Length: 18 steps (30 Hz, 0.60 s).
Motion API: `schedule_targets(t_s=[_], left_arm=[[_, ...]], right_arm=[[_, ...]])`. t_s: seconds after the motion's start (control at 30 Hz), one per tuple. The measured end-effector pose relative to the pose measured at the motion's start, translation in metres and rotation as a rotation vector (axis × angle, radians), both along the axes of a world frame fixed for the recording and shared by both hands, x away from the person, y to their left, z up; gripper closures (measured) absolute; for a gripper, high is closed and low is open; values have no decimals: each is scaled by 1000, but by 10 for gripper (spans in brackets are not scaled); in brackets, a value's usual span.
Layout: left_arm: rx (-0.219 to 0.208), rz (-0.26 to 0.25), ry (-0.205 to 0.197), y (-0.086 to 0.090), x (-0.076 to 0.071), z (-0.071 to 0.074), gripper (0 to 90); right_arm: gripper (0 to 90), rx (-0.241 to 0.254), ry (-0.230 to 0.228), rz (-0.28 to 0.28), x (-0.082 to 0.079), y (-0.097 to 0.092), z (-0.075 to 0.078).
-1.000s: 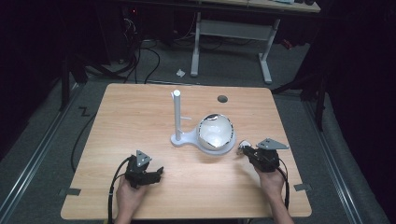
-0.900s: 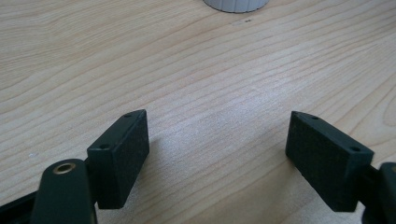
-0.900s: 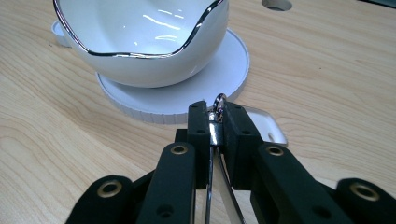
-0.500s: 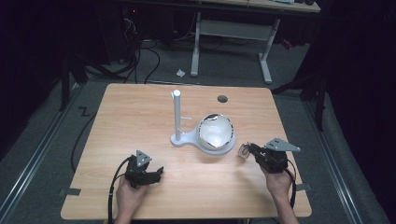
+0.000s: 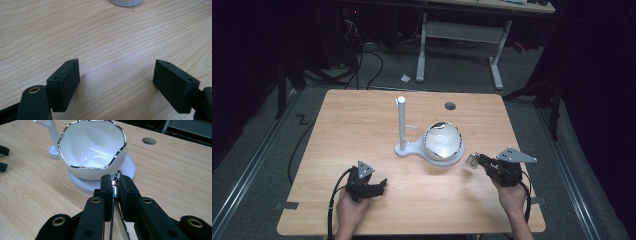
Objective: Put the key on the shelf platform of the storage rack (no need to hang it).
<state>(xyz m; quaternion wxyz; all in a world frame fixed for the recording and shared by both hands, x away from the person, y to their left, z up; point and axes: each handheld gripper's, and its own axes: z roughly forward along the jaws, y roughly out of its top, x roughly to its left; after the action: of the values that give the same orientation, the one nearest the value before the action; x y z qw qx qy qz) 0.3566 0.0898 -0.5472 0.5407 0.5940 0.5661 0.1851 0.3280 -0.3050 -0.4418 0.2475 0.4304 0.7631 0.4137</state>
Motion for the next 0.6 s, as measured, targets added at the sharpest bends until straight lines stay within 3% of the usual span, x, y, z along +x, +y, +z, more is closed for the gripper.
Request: schedule_targets(t_s=[0.6], left_arm=[[0, 0, 0, 0, 0, 0, 219]], right_arm=[[823, 34, -50, 79, -5, 12, 27]])
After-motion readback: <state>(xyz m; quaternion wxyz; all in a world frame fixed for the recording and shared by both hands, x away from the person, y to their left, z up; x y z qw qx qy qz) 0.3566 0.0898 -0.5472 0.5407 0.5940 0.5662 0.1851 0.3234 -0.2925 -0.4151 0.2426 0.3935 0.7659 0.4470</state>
